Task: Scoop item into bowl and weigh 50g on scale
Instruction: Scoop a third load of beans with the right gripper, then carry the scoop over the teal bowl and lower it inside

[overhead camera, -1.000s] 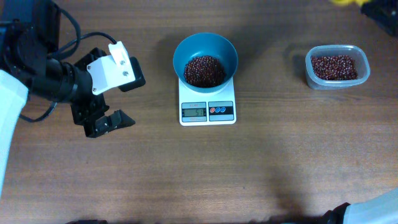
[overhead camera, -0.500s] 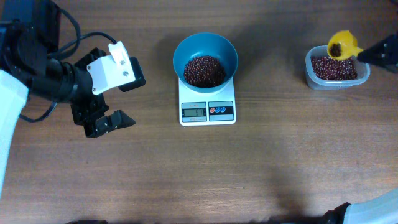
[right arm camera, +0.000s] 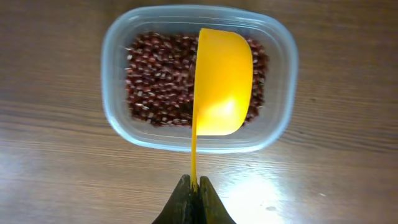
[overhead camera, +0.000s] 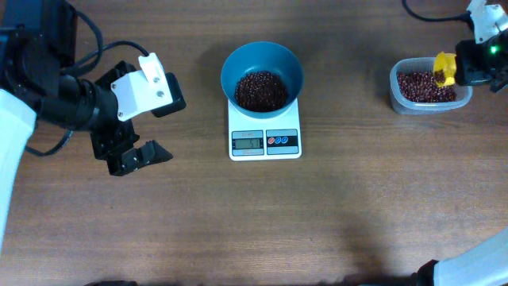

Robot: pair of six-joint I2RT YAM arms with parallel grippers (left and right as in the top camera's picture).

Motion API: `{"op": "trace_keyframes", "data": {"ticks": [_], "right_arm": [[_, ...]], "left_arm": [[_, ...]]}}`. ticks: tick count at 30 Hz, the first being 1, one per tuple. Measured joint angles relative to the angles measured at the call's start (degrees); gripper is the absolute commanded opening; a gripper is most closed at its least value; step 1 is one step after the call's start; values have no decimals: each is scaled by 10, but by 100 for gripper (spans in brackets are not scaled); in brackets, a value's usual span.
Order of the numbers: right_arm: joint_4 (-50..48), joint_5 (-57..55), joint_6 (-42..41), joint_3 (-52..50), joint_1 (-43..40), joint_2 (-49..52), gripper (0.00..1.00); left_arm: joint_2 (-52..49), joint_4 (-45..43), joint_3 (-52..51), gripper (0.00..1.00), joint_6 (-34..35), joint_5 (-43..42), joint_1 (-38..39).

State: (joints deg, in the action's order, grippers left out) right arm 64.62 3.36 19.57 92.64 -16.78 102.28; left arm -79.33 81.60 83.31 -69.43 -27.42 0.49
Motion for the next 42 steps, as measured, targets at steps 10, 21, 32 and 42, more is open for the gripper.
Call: {"op": "trace_keyframes", "data": {"ticks": [10, 21, 32, 42], "right_arm": [[-9, -105, -3, 0, 50, 0, 4], [0, 121, -49, 56, 70, 0, 4], [-50, 188, -48, 93, 290, -1, 4], [-64, 58, -26, 93, 396, 85, 4]], "left_arm": [[0, 0, 0, 99, 0, 0, 0], [0, 0, 0, 99, 0, 0, 0], [0, 0, 0, 99, 0, 0, 0], [0, 0, 0, 99, 0, 0, 0]]}}
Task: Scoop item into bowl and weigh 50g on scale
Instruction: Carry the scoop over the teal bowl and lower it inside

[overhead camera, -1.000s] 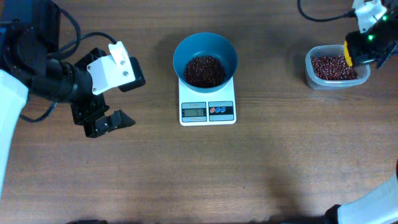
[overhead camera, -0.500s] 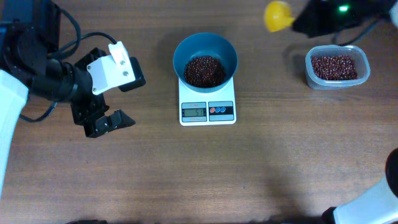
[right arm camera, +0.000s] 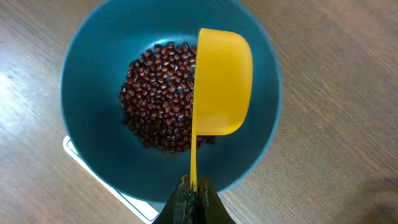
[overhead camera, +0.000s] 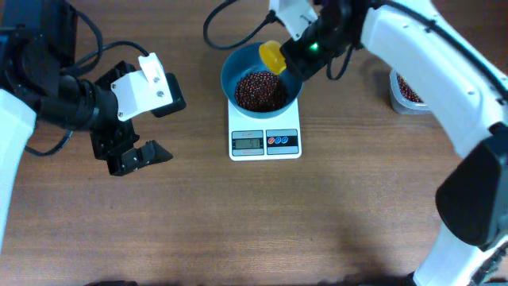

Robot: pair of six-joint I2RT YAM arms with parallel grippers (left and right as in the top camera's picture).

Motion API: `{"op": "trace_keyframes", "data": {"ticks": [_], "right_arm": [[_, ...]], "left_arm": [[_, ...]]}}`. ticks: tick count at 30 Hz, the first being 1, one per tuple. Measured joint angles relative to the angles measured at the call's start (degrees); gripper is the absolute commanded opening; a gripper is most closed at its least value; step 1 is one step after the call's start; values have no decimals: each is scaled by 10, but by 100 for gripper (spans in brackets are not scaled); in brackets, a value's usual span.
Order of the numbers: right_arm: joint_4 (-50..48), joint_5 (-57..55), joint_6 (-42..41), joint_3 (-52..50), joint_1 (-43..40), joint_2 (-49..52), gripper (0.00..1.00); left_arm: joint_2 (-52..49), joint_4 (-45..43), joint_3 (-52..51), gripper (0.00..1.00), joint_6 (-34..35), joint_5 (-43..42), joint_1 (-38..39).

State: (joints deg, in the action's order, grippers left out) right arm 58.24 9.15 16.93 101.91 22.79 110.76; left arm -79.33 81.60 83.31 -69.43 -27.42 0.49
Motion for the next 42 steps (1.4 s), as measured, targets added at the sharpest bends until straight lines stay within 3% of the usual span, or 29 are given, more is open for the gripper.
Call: {"op": "trace_keyframes", "data": {"ticks": [30, 42], "right_arm": [[-7, -33, 19, 0, 35, 52, 4], [2, 54, 20, 0, 35, 52, 4]], "left_arm": [[0, 0, 0, 99, 0, 0, 0], [0, 0, 0, 99, 0, 0, 0]]}}
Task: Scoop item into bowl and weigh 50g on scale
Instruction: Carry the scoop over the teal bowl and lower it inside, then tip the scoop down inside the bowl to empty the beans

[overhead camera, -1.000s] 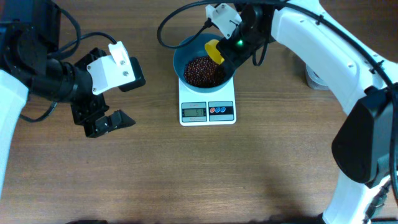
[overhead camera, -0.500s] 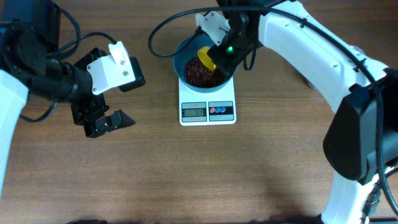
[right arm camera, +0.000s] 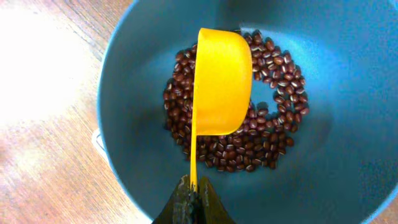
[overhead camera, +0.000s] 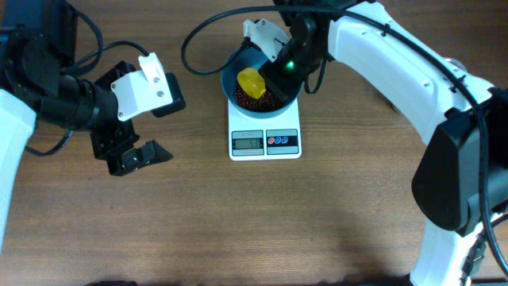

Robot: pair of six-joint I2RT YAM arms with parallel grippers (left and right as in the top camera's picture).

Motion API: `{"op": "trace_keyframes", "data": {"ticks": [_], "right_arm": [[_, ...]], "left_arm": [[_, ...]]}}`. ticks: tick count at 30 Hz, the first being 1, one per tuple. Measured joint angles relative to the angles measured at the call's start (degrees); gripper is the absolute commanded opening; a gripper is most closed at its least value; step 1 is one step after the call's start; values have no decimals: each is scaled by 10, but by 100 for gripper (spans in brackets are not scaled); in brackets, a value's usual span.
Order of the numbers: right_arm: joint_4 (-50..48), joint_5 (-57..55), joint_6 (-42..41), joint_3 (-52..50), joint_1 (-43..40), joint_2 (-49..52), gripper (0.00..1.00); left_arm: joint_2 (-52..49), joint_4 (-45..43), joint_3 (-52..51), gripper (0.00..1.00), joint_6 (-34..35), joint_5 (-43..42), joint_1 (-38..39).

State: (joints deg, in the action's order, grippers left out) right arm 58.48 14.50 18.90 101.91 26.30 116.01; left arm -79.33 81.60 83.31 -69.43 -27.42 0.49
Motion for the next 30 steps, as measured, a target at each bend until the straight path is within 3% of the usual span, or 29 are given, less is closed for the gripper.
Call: {"op": "trace_keyframes", "data": {"ticks": [17, 22, 30], "right_arm": [[20, 30, 0, 32, -15, 5, 4], [41, 114, 0, 48, -66, 5, 4], [23, -21, 0, 40, -54, 8, 4]], "left_arm": [[0, 0, 0, 99, 0, 0, 0], [0, 0, 0, 99, 0, 0, 0], [0, 0, 0, 99, 0, 0, 0]]}}
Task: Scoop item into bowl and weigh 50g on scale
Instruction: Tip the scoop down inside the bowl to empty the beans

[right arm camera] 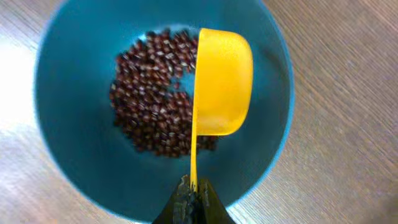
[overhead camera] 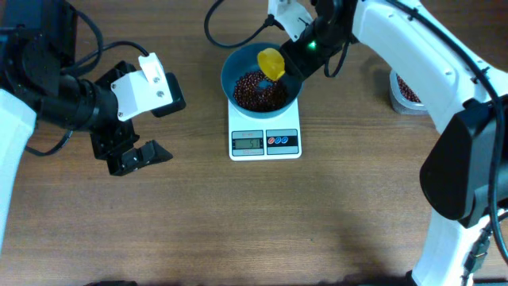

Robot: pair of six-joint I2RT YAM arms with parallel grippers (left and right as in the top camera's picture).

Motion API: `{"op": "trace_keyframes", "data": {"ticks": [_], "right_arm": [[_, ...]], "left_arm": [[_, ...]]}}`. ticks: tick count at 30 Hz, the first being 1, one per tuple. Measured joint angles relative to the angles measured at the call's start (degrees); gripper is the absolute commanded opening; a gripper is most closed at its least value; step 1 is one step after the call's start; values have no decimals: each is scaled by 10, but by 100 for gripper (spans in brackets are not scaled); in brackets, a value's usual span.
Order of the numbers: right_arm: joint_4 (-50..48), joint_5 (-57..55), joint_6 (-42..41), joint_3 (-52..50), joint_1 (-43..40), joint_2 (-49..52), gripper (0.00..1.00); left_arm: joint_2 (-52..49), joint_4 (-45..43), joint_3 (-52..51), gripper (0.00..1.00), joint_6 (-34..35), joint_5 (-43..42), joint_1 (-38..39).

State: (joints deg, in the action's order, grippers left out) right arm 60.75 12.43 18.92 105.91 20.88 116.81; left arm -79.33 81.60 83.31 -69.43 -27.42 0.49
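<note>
A blue bowl (overhead camera: 235, 63) with dark red beans (overhead camera: 258, 89) stands on the white scale (overhead camera: 265, 142). My right gripper (right arm camera: 193, 186) is shut on the thin handle of a yellow scoop (right arm camera: 222, 81), which hangs over the bowl (right arm camera: 74, 168), turned on its side above the beans (right arm camera: 155, 106). In the overhead view the scoop (overhead camera: 272, 61) sits over the bowl's back right part. My left gripper (overhead camera: 147, 154) stands open over the table at the left, away from the scale.
A clear plastic tub of beans (overhead camera: 401, 89) stands at the right, half hidden behind my right arm. The scale's display (overhead camera: 248, 143) is too small to read. Black cables run along the table's back edge.
The right gripper and scoop have moved from low over the bowl's left part up to its back right part. The left arm has not moved.
My right gripper first held the yellow scoop over the clear tub of beans at the right. Then it held it over the blue bowl on the scale, then lower inside the bowl over the beans, and now higher above it. The left gripper stayed open throughout.
</note>
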Motion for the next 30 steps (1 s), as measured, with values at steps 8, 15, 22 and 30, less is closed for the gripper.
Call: {"op": "trace_keyframes", "data": {"ticks": [8, 15, 22, 30], "right_arm": [[-1, -29, 12, -1, 35, 12, 4], [-1, -47, 16, -8, 58, 12, 4], [-3, -44, 26, -28, 62, 12, 4], [27, -14, 25, -22, 62, 12, 4]], "left_arm": [[0, 0, 0, 99, 0, 0, 0], [0, 0, 0, 99, 0, 0, 0], [0, 0, 0, 99, 0, 0, 0], [0, 0, 0, 99, 0, 0, 0]]}}
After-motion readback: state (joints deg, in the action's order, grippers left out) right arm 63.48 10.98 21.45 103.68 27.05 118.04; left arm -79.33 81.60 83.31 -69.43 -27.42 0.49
